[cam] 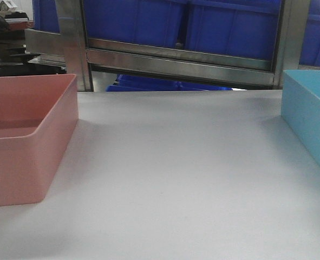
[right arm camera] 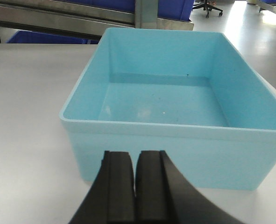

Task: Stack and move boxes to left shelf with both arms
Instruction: 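Lift the pink bin with the left gripper and carry it toward center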

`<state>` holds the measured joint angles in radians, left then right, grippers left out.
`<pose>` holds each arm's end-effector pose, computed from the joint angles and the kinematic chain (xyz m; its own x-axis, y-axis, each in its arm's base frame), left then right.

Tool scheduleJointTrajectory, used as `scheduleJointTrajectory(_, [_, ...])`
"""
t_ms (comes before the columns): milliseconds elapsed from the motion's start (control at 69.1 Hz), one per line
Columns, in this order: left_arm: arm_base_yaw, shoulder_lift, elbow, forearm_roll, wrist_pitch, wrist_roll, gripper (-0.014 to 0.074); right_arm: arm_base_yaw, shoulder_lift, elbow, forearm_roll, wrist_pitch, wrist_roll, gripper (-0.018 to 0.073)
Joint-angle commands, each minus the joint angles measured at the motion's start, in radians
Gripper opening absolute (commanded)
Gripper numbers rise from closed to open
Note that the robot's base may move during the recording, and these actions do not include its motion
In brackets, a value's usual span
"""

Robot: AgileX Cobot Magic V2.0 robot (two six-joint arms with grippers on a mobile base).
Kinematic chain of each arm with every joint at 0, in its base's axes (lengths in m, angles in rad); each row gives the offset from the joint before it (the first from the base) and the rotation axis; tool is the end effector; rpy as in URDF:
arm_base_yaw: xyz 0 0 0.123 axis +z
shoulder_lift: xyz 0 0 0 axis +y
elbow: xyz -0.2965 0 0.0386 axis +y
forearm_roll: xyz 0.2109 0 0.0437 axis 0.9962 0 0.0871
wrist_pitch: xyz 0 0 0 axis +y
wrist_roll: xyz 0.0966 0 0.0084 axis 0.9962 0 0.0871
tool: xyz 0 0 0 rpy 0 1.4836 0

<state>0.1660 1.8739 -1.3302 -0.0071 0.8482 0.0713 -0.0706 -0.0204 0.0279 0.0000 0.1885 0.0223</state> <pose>0.3491 0.0580 0.2292 -0.9603 -0.0934 -0.2627 -0.1002 0.9949 0.0124 0.0104 -0.0007 0.1871 -0.1067 0.0299 -0.9938 0.0729 0.9971 0.0222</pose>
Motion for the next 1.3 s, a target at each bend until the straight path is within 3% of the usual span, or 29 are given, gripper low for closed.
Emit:
scheduleJointTrajectory(0, [0.001,-0.048,-0.034,-0.006,-0.019,0.001,0.0099,-0.007,0.015,-0.018,-0.009,-0.089,-0.004,0.0046])
scheduleJointTrajectory(101, [0.001,-0.048,-0.034,-0.002,-0.019,0.001,-0.0017,-0.007,0.015,-0.018,-0.009,-0.089,-0.004,0.0046])
scheduleJointTrajectory(318, [0.001,-0.048,-0.034,-0.002,-0.015,0.001,-0.0008,-0.007,0.015,-0.018,-0.009,-0.089,-0.004,0.0046])
scheduleJointTrajectory(578, [-0.001,-0.118,-0.034,-0.069,-0.011,0.001,-0.0007,-0.007,0.015,-0.018,-0.009,-0.089,-0.004,0.0046])
scheduleJointTrajectory(839, [-0.011,-0.302,-0.034,-0.256,-0.005,0.022,-0.0007,-0.007,0.015,-0.018,-0.009,-0.09,-0.004,0.0046])
scheduleJointTrajectory(1128, [-0.143,-0.379,-0.034,-0.451,0.002,0.024,-0.0007,-0.007,0.015,-0.018,-0.009,-0.09,-0.004,0.0046])
scheduleJointTrajectory(1287, [-0.25,-0.355,-0.024,-0.483,-0.04,-0.032,-0.0006,-0.007,0.015,-0.018,-0.009,-0.091,-0.004,0.0046])
